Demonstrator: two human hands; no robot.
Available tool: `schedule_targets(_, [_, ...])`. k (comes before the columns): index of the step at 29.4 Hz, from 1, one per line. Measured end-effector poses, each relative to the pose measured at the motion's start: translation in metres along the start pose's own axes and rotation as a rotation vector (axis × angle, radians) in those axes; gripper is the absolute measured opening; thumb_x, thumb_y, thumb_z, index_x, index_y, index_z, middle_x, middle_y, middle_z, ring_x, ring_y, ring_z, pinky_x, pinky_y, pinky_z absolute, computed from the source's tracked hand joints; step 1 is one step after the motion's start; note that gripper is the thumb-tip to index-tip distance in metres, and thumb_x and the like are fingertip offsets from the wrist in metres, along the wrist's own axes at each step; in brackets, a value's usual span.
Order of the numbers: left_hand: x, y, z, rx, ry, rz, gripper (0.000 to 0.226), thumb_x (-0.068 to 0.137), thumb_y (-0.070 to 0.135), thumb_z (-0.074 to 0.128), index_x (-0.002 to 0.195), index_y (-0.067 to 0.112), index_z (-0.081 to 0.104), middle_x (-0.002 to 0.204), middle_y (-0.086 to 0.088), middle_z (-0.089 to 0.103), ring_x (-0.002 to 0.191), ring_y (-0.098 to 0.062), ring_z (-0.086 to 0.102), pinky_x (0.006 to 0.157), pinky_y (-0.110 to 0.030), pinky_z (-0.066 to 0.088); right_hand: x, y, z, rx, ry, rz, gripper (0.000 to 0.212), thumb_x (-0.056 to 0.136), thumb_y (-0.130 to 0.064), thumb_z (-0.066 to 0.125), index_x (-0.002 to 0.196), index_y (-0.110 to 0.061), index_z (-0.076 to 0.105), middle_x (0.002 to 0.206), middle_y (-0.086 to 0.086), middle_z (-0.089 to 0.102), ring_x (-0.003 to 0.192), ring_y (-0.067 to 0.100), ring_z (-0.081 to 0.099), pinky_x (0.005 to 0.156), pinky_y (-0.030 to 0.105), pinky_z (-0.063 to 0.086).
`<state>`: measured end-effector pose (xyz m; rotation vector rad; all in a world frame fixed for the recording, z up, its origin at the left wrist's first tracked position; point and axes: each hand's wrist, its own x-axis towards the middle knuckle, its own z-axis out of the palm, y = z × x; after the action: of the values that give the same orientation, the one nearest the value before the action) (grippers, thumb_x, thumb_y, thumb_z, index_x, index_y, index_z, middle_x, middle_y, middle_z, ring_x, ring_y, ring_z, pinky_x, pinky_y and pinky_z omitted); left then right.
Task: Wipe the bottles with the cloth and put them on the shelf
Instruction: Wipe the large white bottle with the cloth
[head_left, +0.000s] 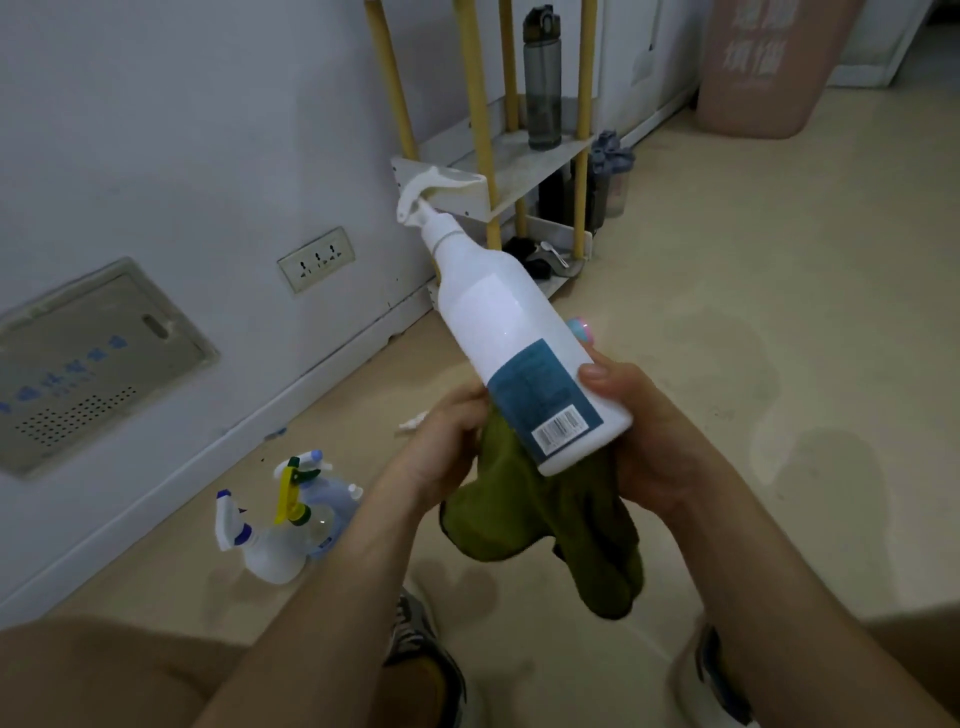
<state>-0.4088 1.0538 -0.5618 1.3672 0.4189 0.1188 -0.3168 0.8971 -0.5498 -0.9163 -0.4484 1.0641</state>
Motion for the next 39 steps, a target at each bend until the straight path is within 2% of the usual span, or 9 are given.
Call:
schedule_targets(3, [0.004, 0.001, -0.007, 0.218, -0.100, -0.033, 0.026, 0.082, 0.012, 0.056, 0.075, 0.022, 0.078, 0.084, -0.001, 0.072, 0.088, -0.019, 0.066, 0.090, -0.036, 0.050, -0.005, -0.022, -0.007, -0.187, 0.004, -0.013, 0.085, 0.046, -0.035, 0.083, 0.127, -0.016, 0.060, 0.104, 0.010, 0.071, 0.088, 0.024, 0.071, 0.066, 0.030, 0.057])
schedule_targets(9, [0.003, 0.033, -0.030, 0.420, -0.046, -0.088, 0.023, 0.082, 0.032, 0.070, 0.086, 0.010, 0.069, 0.090, -0.010, 0.070, 0.088, -0.027, 0.067, 0.085, -0.039, 0.052, -0.012, -0.030, -0.012, -0.795, 0.335, 0.029, 0.057, 0.073, -0.023, 0.082, 0.124, -0.022, 0.057, 0.111, -0.001, 0.062, 0.099, 0.017, 0.064, 0.076, 0.028, 0.058])
schedule_targets(16, [-0.007, 0.034, -0.037, 0.878, -0.289, -0.234, 0.037, 0.070, 0.033, 0.072, 0.105, 0.033, 0.063, 0.103, 0.003, 0.066, 0.098, -0.017, 0.064, 0.089, -0.038, 0.054, 0.000, -0.005, -0.006, -1.021, 0.522, -0.186, 0.076, 0.073, -0.033, 0.082, 0.139, -0.024, 0.045, 0.126, -0.005, 0.054, 0.110, 0.016, 0.053, 0.082, 0.028, 0.056])
schedule_targets(19, [-0.014, 0.027, -0.043, 1.069, -0.121, -0.193, 0.022, 0.082, 0.018, 0.068, 0.100, 0.030, 0.064, 0.095, 0.001, 0.068, 0.087, -0.012, 0.065, 0.080, -0.034, 0.058, 0.002, -0.003, -0.014, -1.079, 0.638, -0.219, 0.082, 0.074, -0.036, 0.081, 0.144, -0.025, 0.040, 0.133, -0.005, 0.051, 0.108, 0.013, 0.049, 0.077, 0.020, 0.048])
schedule_targets(23, [-0.020, 0.029, -0.032, 0.724, -0.014, -0.067, 0.015, 0.088, 0.007, 0.062, 0.090, 0.015, 0.074, 0.083, -0.007, 0.072, 0.079, -0.012, 0.066, 0.079, -0.035, 0.053, 0.003, 0.007, -0.018, -1.040, 0.719, -0.235, 0.084, 0.074, -0.033, 0.082, 0.145, -0.027, 0.038, 0.128, -0.007, 0.051, 0.104, 0.013, 0.050, 0.071, 0.016, 0.047])
schedule_targets(27, [-0.023, 0.033, 0.000, 0.087, -0.095, 0.182, 0.037, 0.085, 0.002, 0.059, 0.121, 0.006, 0.066, 0.104, -0.007, 0.071, 0.098, -0.020, 0.066, 0.087, -0.031, 0.053, 0.007, 0.009, -0.018, -0.795, 0.616, -0.086, 0.073, 0.076, -0.027, 0.081, 0.137, -0.029, 0.040, 0.121, -0.007, 0.051, 0.108, 0.016, 0.054, 0.079, 0.028, 0.054])
schedule_targets(33, [-0.001, 0.011, 0.034, 0.811, 0.292, 0.500, 0.039, 0.087, 0.031, 0.068, 0.123, 0.045, 0.059, 0.095, 0.014, 0.039, 0.097, -0.013, 0.046, 0.083, -0.018, 0.038, 0.001, 0.022, -0.010, -0.193, 0.319, -0.004, 0.041, 0.090, 0.002, 0.058, 0.122, -0.023, 0.061, 0.112, 0.015, 0.070, 0.096, 0.027, 0.071, 0.073, 0.034, 0.056])
schedule_targets(36, [0.006, 0.003, 0.031, 0.534, 0.432, 0.399, 0.046, 0.082, 0.046, 0.061, 0.121, 0.062, 0.043, 0.108, 0.016, 0.036, 0.107, -0.009, 0.043, 0.089, -0.018, 0.039, 0.003, 0.030, -0.006, -0.114, 0.262, -0.040, 0.055, 0.085, 0.005, 0.064, 0.132, -0.023, 0.057, 0.113, 0.015, 0.072, 0.098, 0.029, 0.071, 0.078, 0.037, 0.057])
schedule_targets(39, [0.018, 0.012, 0.035, 0.223, 0.576, 0.263, 0.041, 0.093, 0.040, 0.052, 0.130, 0.045, 0.035, 0.121, 0.009, 0.051, 0.109, -0.014, 0.055, 0.099, -0.038, 0.047, 0.005, 0.040, 0.004, -0.302, 0.294, -0.060, 0.079, 0.068, -0.018, 0.081, 0.139, -0.031, 0.048, 0.126, 0.006, 0.065, 0.109, 0.023, 0.067, 0.089, 0.041, 0.057])
